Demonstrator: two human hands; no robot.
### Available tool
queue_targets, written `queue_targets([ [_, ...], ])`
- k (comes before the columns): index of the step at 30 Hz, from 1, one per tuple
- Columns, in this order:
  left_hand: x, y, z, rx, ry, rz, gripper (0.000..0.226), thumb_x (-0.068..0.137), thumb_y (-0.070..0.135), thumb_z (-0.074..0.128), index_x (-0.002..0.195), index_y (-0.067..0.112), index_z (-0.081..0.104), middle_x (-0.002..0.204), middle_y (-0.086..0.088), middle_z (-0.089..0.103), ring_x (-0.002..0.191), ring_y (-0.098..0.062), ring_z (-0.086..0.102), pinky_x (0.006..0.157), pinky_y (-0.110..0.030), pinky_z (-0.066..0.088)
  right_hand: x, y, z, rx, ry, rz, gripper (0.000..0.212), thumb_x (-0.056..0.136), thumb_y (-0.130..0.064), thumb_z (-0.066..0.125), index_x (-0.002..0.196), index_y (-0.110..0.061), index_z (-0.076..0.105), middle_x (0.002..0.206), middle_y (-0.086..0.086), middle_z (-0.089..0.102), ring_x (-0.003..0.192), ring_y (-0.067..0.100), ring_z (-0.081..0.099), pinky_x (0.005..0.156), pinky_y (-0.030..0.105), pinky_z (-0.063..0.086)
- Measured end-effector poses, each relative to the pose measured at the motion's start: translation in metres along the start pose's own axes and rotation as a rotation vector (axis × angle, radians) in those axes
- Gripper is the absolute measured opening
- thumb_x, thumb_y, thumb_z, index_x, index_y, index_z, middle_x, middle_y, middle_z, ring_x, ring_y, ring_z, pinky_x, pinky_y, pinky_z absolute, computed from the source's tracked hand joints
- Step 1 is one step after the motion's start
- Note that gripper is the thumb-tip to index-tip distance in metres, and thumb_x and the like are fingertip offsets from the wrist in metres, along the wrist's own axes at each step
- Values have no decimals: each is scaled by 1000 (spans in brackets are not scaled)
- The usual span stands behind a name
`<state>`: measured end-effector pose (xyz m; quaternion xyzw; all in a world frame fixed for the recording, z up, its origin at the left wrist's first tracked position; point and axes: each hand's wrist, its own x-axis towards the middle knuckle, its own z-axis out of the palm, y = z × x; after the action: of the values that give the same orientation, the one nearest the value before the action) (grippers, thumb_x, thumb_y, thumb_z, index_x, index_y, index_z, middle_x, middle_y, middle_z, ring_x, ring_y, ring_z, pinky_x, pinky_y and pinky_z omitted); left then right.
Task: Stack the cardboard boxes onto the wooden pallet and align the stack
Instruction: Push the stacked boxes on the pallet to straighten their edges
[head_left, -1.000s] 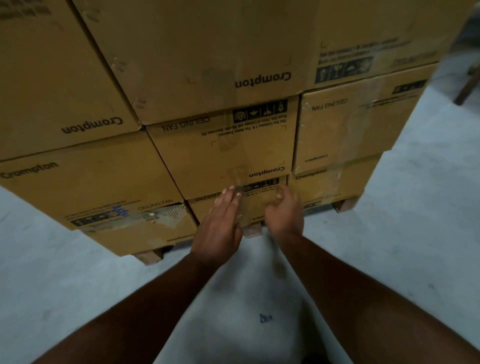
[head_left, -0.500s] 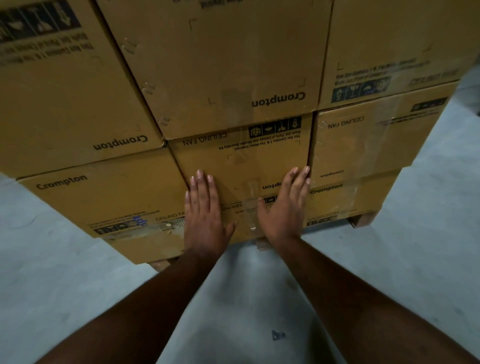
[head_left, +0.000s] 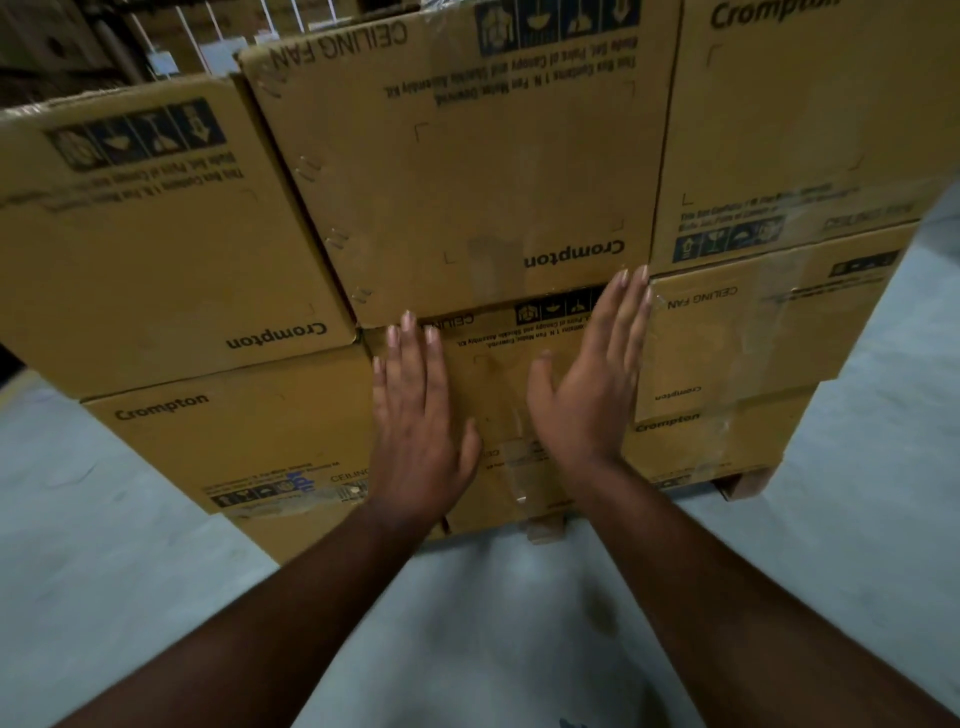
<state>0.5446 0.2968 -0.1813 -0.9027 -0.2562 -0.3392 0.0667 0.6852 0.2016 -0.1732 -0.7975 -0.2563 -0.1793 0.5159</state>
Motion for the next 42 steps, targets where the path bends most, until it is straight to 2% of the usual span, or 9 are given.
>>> queue_targets([
  [10, 34, -6, -17, 100, 16, 1, 114, 85, 32, 73, 163, 2, -4, 170, -16, -19, 157, -33, -17, 128, -50, -6, 3, -11, -2, -61, -62, 18, 103, 89, -27, 66, 167, -15, -1, 174, 6, -14, 160, 27, -15, 129, 54, 9],
  [16, 34, 1, -16, 117, 6, -20, 115, 84, 33, 74, 162, 1, -4, 170, -17, -20, 157, -34, -18, 128, -45, -11, 3, 5, -13, 89, -30, -56, 94, 89, -12, 64, 167, -16, 11, 176, 2, -4, 161, 21, -11, 127, 59, 20],
  [21, 41, 27, -13, 101, -38, 114, 118, 82, 34, 75, 163, 6, -5, 171, -14, -17, 158, -32, -14, 127, -47, -3, 16, 18, -27, 89, 28, -5, 96, 91, -13, 63, 167, -16, 4, 175, 0, -6, 161, 19, -10, 127, 58, 19],
  [25, 59, 55, -11, 82, -52, 211, 117, 82, 34, 74, 163, 7, -6, 171, -14, -18, 158, -32, -16, 126, -45, -5, 24, 20, -31, 59, -32, 7, 89, 93, -9, 60, 166, -12, 9, 175, 2, -5, 161, 18, -10, 131, 50, 5],
  [28, 69, 71, -9, 85, -57, 298, 113, 84, 35, 72, 164, 5, -3, 171, -14, -16, 158, -32, -14, 127, -47, -3, 25, 24, -32, 103, -40, -18, 88, 93, -5, 57, 167, -15, 10, 175, -2, -5, 161, 15, -10, 131, 43, 9],
  [31, 70, 84, -2, 106, -93, 385, 108, 88, 38, 68, 164, 5, 0, 172, -15, -13, 158, -32, -13, 128, -52, 0, 24, 39, -34, 144, -18, -34, 89, 95, -2, 53, 167, -21, 6, 175, -10, -8, 160, 12, -10, 121, 11, 14],
  [35, 58, 94, 16, 177, -218, 510, 101, 93, 42, 61, 164, 9, -1, 171, -12, -16, 158, -29, -17, 128, -49, 1, 14, 61, -28, 107, -102, 165, 94, 101, -10, 54, 164, -26, -13, 171, -10, -25, 159, 16, -19, 121, 25, 13],
  [38, 53, 100, 31, 206, -309, 571, 95, 99, 42, 53, 164, 13, -8, 170, -8, -23, 156, -26, -25, 129, -47, -3, 15, 70, -27, 138, -154, 137, 89, 105, -15, 52, 163, -29, -15, 169, -13, -28, 157, 12, -25, 116, 14, -6],
  [42, 55, 109, 43, 280, -335, 575, 95, 99, 39, 52, 163, 14, -14, 168, -9, -29, 154, -27, -29, 128, -47, -6, 16, 87, -37, 169, -242, 77, 92, 104, -7, 51, 161, -33, -16, 168, -17, -31, 156, 10, -27, 103, -4, -9],
])
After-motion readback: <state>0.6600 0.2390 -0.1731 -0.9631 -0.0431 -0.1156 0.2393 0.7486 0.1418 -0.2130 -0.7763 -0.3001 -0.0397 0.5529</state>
